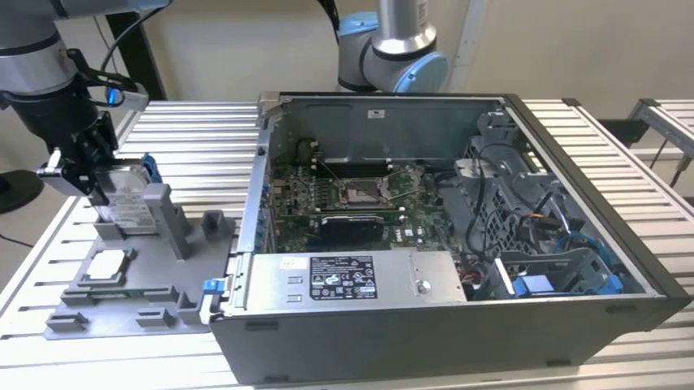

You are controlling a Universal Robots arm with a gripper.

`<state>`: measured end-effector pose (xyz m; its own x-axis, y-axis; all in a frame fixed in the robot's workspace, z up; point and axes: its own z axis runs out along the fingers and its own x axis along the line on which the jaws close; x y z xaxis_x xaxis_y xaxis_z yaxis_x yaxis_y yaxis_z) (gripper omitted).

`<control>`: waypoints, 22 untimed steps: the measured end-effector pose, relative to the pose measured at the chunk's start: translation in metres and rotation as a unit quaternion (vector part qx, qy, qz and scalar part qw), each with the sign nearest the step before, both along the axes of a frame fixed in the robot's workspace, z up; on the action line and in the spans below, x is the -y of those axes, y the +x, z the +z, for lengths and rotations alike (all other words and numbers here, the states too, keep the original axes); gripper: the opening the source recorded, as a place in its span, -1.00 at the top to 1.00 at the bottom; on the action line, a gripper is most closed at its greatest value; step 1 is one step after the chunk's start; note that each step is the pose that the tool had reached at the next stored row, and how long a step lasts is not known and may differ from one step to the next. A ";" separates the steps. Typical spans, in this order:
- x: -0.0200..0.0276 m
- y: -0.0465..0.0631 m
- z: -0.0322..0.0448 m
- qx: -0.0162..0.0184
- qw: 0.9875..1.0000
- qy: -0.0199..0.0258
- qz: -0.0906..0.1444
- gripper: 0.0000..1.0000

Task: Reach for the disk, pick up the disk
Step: 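Pick up the disk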

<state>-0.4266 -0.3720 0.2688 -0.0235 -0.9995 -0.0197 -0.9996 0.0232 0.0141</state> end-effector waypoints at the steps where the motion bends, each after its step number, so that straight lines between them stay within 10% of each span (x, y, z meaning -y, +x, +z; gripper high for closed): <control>1: 0.0000 0.000 0.0000 0.000 1.000 0.000 0.000 -1.00; 22: -0.0001 -0.001 0.0017 0.005 1.000 0.000 0.000 -1.00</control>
<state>-0.4272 -0.3719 0.2706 -0.0232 -0.9995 -0.0197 -0.9997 0.0231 0.0039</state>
